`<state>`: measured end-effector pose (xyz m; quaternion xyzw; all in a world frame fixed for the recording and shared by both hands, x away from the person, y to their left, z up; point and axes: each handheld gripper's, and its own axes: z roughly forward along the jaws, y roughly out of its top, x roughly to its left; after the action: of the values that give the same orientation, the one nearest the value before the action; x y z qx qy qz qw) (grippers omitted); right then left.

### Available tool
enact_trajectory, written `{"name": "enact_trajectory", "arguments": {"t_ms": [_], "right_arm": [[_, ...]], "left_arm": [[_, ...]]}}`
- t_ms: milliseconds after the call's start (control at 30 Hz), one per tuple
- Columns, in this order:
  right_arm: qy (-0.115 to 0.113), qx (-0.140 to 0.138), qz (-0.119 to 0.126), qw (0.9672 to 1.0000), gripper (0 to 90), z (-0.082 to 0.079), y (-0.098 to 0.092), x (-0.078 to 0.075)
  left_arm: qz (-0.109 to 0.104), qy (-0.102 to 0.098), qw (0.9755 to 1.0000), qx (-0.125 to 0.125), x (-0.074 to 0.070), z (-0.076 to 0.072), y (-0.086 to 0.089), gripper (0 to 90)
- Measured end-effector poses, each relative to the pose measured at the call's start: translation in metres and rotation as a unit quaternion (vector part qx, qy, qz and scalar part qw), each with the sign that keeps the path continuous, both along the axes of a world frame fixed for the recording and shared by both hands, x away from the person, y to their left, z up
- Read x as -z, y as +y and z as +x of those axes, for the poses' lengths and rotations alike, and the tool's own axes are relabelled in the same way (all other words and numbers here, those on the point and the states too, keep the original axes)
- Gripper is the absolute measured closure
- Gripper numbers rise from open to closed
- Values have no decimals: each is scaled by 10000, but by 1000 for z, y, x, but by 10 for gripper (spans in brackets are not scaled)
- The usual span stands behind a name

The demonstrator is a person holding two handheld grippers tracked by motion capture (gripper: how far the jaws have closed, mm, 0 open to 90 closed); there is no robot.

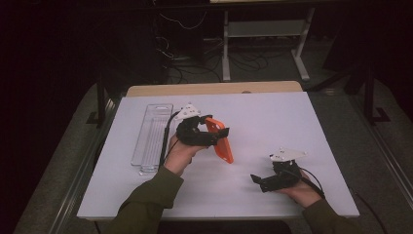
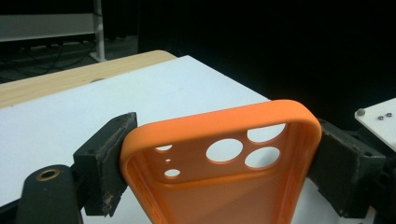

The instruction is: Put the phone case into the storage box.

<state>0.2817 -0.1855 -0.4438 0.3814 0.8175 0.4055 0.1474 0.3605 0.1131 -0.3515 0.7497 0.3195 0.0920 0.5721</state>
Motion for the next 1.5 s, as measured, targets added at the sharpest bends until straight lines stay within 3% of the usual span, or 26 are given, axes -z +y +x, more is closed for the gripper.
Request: {"name": "enact_trajectory", "arguments": {"t_ms": [267, 367, 800, 1500], "right_arm": [[-42, 31, 30, 10000, 0, 2, -2, -2], [-56, 37, 35, 10000, 0, 2, -3, -2], [-81, 31, 64, 9999, 0, 2, -3, -3], [-88, 31, 78, 9999, 0, 1, -3, -4]], "left_arm": [[-22, -81, 10000, -42, -9, 5, 8, 154], [87, -172, 9998, -28, -16, 7, 12, 154], [202, -370, 9990, -112, -37, 13, 20, 154], [250, -489, 9979, -339, -56, 26, 36, 154]]}}
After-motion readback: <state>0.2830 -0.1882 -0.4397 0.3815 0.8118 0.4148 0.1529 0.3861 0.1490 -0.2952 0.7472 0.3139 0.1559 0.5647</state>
